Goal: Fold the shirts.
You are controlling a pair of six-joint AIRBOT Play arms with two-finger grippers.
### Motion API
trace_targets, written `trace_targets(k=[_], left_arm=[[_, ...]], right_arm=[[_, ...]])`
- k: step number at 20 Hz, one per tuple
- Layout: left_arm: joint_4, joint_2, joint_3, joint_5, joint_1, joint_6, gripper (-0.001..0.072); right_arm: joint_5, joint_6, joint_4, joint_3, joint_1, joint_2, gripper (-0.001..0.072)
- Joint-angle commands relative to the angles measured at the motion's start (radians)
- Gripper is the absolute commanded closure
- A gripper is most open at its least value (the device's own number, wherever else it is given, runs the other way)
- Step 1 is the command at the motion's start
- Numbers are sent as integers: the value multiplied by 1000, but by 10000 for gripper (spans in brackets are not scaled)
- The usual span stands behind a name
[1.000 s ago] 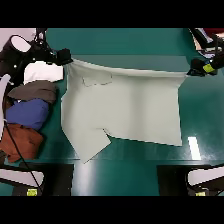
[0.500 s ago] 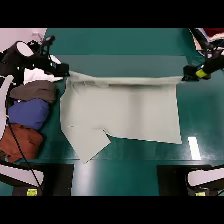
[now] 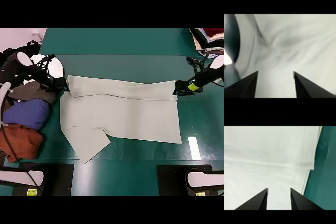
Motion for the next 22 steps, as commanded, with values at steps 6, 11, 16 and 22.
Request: trace_targets(k=[6,11,16,22], left_arm=[[33,485,-622,-18,4,-130,178],[-63,564,-816,14,4,-155,177],[-125,564,-890,112,4,-152,177],[-183,564,-926,209,4,-148,179]], right_arm=[[2,-23,3,-276,-95,315,382],[-17,-23,2,-327,-119,385,383],[-16,-26,30,-319,-117,384,382],[-16,-26,82,-320,-117,384,383]])
